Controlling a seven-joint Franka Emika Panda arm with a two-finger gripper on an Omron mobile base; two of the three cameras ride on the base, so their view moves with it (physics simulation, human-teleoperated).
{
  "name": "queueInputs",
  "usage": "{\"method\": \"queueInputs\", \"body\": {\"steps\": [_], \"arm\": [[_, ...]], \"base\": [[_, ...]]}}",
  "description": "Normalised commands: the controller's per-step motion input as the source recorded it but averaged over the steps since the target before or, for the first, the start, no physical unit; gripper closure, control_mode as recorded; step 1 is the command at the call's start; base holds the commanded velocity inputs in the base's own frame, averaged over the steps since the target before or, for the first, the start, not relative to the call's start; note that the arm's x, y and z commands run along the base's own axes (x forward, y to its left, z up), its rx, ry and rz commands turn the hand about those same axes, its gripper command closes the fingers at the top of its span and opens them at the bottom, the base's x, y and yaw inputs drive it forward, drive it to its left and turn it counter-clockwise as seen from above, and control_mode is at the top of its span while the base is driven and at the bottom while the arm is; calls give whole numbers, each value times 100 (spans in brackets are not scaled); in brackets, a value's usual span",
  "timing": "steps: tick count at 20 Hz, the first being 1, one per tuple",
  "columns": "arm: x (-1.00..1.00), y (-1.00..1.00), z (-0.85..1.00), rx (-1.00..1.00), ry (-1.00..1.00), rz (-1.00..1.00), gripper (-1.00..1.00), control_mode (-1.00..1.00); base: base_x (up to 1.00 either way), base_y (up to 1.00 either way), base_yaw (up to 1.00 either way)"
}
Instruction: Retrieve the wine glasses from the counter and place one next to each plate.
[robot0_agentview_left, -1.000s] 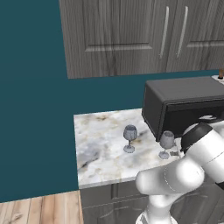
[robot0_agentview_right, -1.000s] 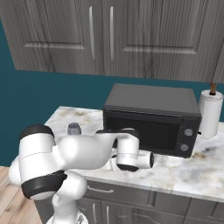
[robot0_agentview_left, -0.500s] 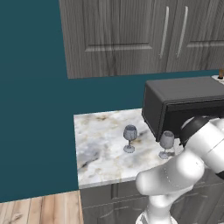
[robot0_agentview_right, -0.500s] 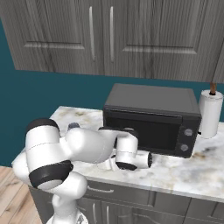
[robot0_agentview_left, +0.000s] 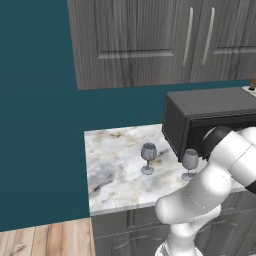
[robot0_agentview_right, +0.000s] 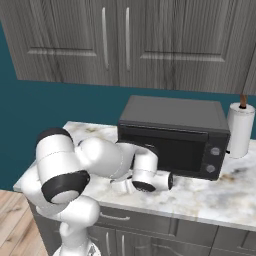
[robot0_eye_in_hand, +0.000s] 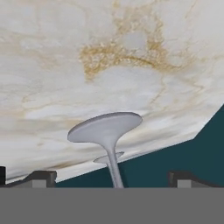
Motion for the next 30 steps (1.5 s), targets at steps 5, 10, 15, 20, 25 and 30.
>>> {"method": "queueInputs", "body": {"steps": [5,10,15,20,25,30], "arm": [[23,5,-18,0,0,0,-100,-100],[22,12,-15,0,0,0,-100,-100],[15,9,-2,0,0,0,100,-100],[-1,0,7,3,-1,0,100,-100],[-17,0,40,1,-8,0,100,-100],[-26,0,57,1,-8,0,100,-100]], "base": [[0,0,0],[0,0,0],[0,0,0],[0,0,0],[0,0,0],[0,0,0]]}}
